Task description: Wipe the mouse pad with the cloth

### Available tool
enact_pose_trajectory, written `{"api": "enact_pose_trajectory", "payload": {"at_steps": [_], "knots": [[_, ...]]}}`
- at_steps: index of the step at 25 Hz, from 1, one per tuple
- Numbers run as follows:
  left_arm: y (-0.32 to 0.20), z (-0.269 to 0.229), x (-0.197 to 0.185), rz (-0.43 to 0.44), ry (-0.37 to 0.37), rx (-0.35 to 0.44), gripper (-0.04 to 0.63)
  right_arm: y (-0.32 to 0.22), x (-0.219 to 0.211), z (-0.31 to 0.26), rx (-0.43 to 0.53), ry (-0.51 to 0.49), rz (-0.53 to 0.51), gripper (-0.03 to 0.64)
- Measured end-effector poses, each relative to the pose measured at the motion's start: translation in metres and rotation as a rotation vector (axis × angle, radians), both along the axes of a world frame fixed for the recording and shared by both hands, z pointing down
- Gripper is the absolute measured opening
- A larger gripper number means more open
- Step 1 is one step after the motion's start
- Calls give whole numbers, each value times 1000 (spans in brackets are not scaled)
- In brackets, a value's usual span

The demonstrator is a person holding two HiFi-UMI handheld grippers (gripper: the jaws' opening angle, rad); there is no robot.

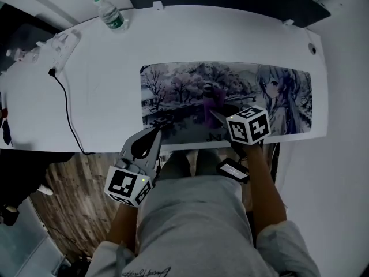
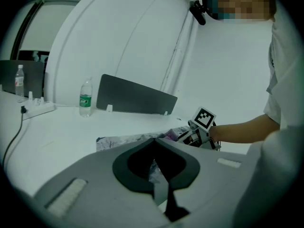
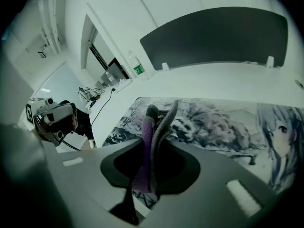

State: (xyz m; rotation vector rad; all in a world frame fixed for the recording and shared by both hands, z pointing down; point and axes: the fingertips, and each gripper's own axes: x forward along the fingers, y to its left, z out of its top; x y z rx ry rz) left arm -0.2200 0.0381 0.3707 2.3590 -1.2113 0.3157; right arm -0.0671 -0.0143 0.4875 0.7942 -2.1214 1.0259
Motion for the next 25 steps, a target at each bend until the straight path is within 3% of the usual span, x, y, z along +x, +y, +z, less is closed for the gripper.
{"api": "enact_pose_trajectory", "payload": {"at_steps": [11,21,25], "knots": [[-9,-19,156,172,-51,46,18,21,219,10,-2,126,182,91],[-17,-2,258,208,-27,-7,18,31,436,21,-27,311,342,92],[-18,5,288,229,-27,-13,19,34,498,28,-58,410,362,91]]}}
